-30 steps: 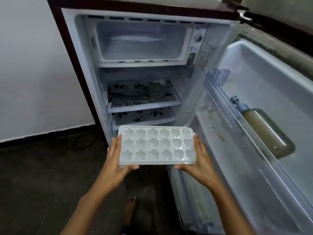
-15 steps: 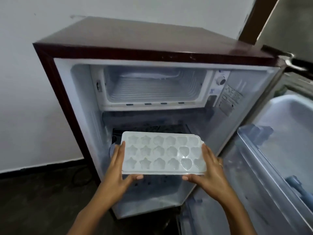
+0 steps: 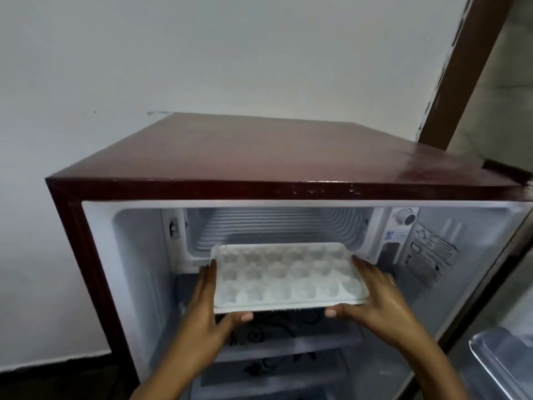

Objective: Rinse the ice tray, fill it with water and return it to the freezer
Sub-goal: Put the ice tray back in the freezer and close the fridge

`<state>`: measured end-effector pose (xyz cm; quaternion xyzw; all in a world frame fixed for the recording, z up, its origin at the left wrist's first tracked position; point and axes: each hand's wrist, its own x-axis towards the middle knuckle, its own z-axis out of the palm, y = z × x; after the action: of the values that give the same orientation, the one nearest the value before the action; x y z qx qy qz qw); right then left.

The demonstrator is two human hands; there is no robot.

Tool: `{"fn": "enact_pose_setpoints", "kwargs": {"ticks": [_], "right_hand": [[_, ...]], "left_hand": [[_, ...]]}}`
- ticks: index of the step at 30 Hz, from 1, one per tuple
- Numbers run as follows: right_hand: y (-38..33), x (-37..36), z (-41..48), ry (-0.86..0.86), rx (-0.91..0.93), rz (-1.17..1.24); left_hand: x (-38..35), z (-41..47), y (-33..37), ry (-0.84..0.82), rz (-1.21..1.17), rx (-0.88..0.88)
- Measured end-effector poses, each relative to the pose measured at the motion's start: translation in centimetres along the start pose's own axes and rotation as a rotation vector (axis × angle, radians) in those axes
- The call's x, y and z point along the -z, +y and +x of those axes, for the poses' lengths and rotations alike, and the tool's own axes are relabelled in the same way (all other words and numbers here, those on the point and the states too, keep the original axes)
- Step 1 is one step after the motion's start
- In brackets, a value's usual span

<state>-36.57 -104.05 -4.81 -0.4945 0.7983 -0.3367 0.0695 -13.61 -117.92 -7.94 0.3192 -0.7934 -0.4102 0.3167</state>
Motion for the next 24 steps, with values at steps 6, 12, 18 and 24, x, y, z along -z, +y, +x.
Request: {"fn": "enact_pose_setpoints", "kwargs": {"ticks": [6, 12, 18, 24], "right_hand": [[0.3, -0.4, 4.5, -0.013, 0.066, 0.192], [1.3, -1.5, 8.1, -0.014, 0.056, 0.269], [1.7, -2.1, 10.9, -0.044, 0.05, 0.341], [2.2, -2.9, 12.5, -0.057, 0.073, 0.358]], "left_hand": [[0.8, 4.6, -0.1, 0.012, 0.121, 0.028], [1.0, 8.5, -0.7, -0.061, 0.221, 0.034], [0.6, 11.6, -1.1, -0.052, 0.176, 0.053], [0.1, 13.2, -2.4, -0.048, 0.214, 0.09]]}}
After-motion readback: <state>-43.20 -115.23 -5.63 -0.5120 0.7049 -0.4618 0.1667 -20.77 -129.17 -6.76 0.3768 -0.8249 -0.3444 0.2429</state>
